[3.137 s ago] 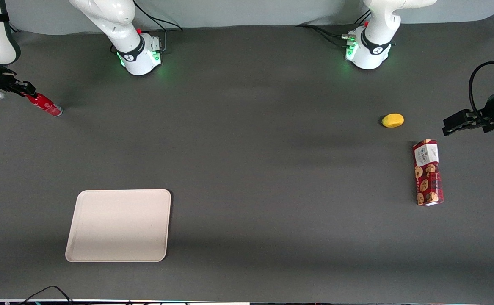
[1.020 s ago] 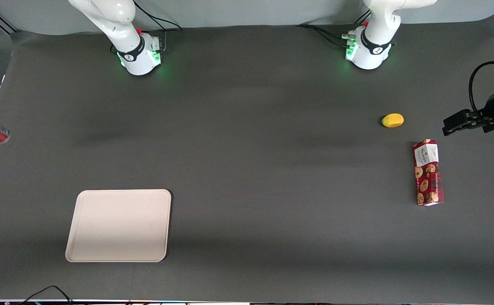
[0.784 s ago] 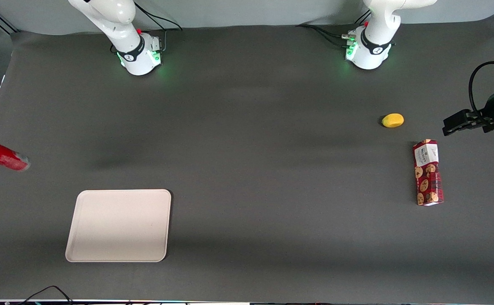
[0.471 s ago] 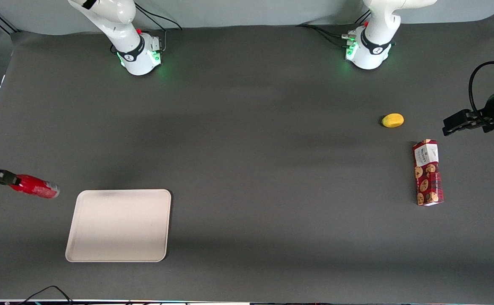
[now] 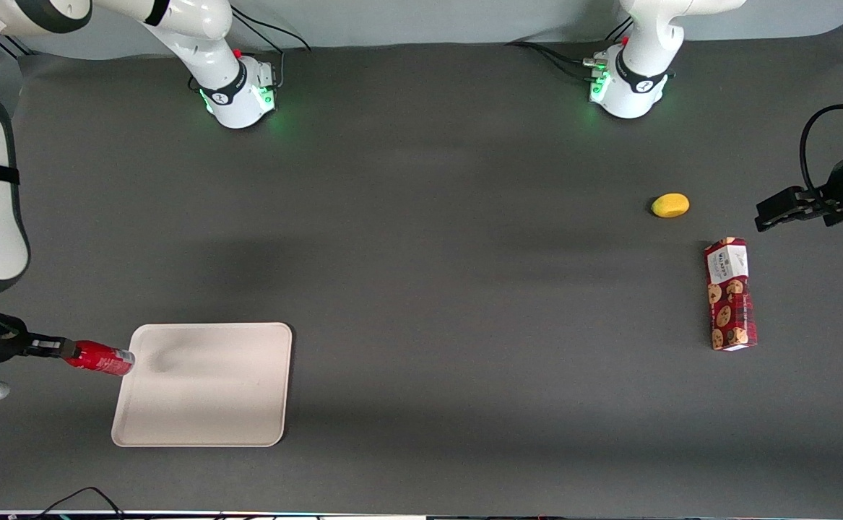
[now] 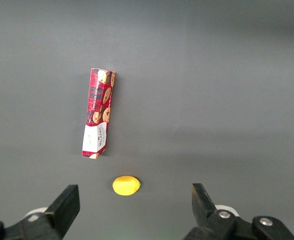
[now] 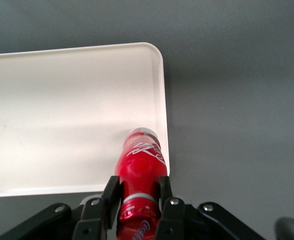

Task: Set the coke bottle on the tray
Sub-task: 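Lower the bottle onto the tray and open the right gripper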

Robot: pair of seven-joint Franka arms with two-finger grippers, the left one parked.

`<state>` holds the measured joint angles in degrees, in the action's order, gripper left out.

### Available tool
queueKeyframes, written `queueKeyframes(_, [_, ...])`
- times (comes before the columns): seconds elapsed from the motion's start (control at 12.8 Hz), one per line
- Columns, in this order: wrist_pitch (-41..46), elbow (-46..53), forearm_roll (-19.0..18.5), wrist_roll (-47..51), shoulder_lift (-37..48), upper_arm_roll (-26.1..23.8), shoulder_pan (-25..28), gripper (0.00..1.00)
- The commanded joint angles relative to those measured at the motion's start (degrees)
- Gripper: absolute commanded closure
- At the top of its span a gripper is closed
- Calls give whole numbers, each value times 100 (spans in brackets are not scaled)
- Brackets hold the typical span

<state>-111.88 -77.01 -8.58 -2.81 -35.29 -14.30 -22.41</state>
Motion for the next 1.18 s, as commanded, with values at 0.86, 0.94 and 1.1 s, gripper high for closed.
queueKeyframes(0.86, [-502,187,-495,114,-401,-29,210,0])
queueKeyframes(0.94, [-493,160,-486,105,-287,-29,237,0])
queueKeyframes(1.1, [-458,-163,-443,105,230,-29,263,0])
